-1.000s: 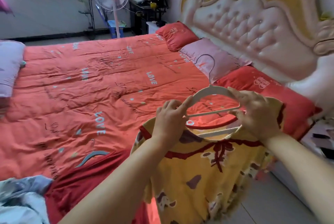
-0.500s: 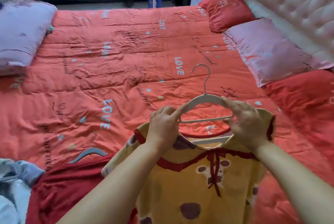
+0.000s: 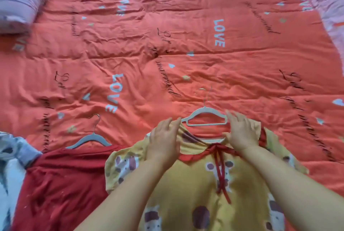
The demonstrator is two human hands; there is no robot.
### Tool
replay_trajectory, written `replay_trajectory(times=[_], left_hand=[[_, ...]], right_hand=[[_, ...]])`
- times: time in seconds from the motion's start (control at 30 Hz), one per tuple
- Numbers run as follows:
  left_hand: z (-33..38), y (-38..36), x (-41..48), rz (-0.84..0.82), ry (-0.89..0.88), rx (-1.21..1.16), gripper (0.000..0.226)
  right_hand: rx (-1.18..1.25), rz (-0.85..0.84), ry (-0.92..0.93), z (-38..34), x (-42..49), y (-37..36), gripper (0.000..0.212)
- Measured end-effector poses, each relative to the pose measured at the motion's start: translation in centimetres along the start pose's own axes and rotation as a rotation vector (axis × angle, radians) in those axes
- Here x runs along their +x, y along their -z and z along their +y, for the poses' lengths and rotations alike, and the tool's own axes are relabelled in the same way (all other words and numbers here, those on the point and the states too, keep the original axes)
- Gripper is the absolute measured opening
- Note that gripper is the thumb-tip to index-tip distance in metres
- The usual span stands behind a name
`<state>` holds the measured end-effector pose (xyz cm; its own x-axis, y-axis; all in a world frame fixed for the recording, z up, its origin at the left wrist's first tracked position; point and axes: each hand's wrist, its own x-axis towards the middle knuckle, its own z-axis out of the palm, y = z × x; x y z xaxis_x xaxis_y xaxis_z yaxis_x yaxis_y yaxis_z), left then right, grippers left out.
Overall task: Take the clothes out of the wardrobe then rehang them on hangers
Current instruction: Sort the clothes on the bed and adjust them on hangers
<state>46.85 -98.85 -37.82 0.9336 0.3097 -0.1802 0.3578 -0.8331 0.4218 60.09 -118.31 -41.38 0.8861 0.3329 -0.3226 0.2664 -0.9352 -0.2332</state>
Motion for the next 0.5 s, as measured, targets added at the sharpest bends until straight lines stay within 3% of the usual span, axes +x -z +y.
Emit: replay_trajectory(times=[0.2,0.5], left_hand=[[-3.2,-1.4,-2.2,-0.105,0.089,0.035,0.066],[-6.8,4.9,-8.4,0.037,0.135,0.079,0.054]], right_hand=[[0.101,-0.026,0.150,-2.0,-3.5,-4.9,0.062],[0.121,0.023,0.363,-10.5,-9.8,-3.9,0.052]])
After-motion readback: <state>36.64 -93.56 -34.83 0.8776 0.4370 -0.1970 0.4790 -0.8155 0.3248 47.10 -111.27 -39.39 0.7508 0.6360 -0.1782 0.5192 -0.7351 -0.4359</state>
